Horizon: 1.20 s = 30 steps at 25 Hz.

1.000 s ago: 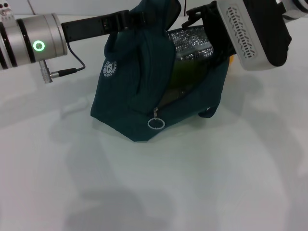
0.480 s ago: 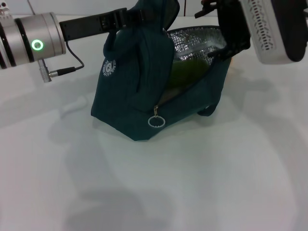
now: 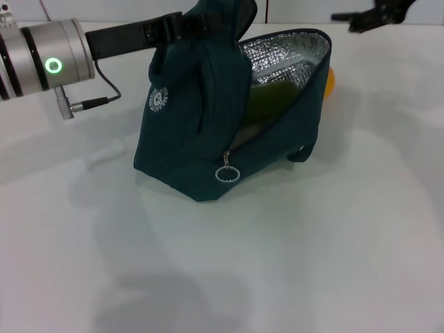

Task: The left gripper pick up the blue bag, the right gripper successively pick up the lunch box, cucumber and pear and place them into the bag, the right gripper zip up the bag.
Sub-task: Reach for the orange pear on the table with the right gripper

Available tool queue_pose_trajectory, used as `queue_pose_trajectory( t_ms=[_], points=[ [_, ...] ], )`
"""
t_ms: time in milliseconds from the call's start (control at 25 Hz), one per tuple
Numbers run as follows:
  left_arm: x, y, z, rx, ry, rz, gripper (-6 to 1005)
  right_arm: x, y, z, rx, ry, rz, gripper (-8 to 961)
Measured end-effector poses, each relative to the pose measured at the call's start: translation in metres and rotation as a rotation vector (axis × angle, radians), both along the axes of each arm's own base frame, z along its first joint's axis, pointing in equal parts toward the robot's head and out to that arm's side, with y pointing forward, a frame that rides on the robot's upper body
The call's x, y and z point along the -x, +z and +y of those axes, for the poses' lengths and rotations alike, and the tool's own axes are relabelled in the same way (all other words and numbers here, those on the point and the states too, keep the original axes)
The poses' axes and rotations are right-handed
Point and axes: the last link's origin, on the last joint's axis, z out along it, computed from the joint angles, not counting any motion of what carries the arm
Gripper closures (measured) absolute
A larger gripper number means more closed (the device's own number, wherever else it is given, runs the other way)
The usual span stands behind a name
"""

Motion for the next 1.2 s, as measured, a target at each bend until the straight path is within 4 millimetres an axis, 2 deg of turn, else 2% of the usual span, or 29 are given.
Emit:
queue_pose_trajectory(
  t_ms=[320, 480, 600, 760, 1200],
  points=[
    [0.002, -0.001, -0.002, 0.004, 0.007, -0.005, 933, -0.034, 0.059, -0.018, -0.067, -0.098, 0.325, 88],
    [0.008, 0.000, -0.006, -0.003, 0.025, -0.031, 933, -0.061, 0.083, -0.030, -0.075, -0.179, 0.524, 89],
    [0.015, 0.001, -0.010, -0.010, 0.044, -0.050, 933, -0.081, 0.083, -0.038, -0.064, -0.234, 0.605, 89],
    [0.023, -0.001, -0.016, -0.006, 0.064, -0.055, 933, -0.102, 0.072, -0.042, -0.027, -0.306, 0.683, 90],
    [0.041, 0.008, -0.031, -0.010, 0.089, -0.075, 933, -0.138, 0.044, -0.033, 0.001, -0.444, 0.877, 92]
  ],
)
